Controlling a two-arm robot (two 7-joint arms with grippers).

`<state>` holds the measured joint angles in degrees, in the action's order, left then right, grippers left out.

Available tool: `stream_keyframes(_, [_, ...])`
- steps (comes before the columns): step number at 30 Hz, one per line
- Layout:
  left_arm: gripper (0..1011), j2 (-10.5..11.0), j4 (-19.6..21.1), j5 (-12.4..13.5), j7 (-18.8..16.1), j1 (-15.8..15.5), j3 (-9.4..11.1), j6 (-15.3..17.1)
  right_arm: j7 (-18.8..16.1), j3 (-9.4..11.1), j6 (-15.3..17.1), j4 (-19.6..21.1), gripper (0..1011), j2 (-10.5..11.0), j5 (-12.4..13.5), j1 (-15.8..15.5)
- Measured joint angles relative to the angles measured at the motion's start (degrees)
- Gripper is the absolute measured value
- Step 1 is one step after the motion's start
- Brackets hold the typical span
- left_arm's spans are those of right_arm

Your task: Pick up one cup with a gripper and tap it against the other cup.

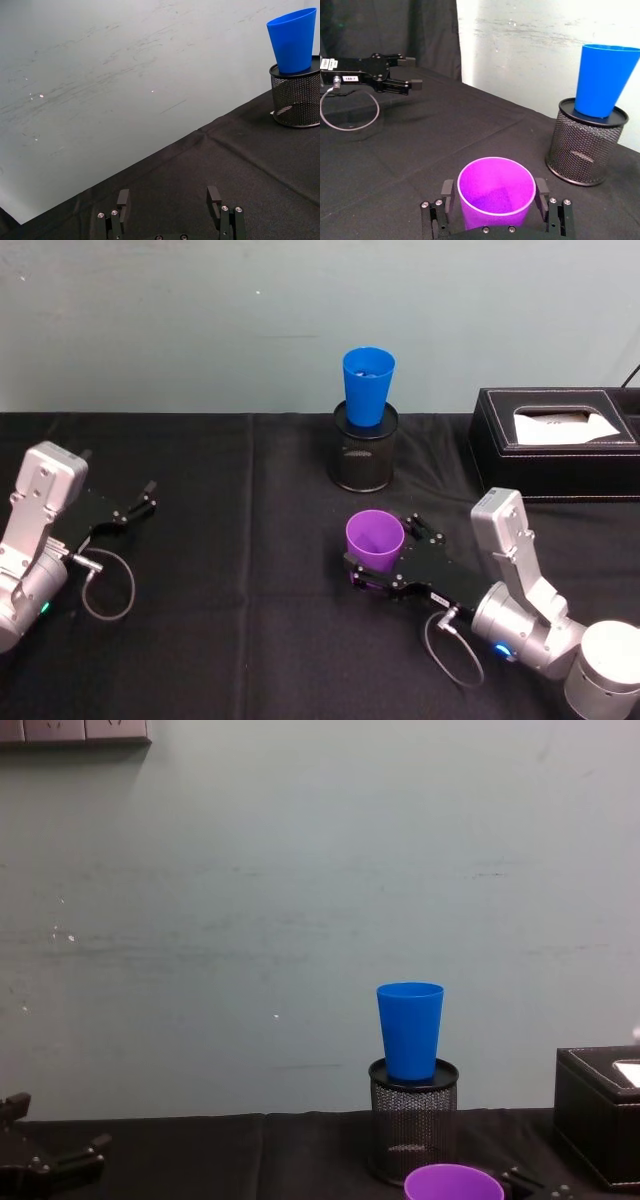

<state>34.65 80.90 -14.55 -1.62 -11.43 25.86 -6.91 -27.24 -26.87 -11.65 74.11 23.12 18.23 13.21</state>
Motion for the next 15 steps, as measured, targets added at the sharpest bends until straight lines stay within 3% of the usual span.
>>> stream_keyframes(6, [1000,0.0,0.0,0.0,0.0,0.0,0.0,0.0,-0.21,0.22,-1.2,-1.21,1003,-1.22,-1.36,0.43])
stream_keyframes(15, [1000,0.0,0.0,0.0,0.0,0.0,0.0,0.0,-0.19,0.22,-1.12,-1.08,1000,-1.05,-1.21,0.39])
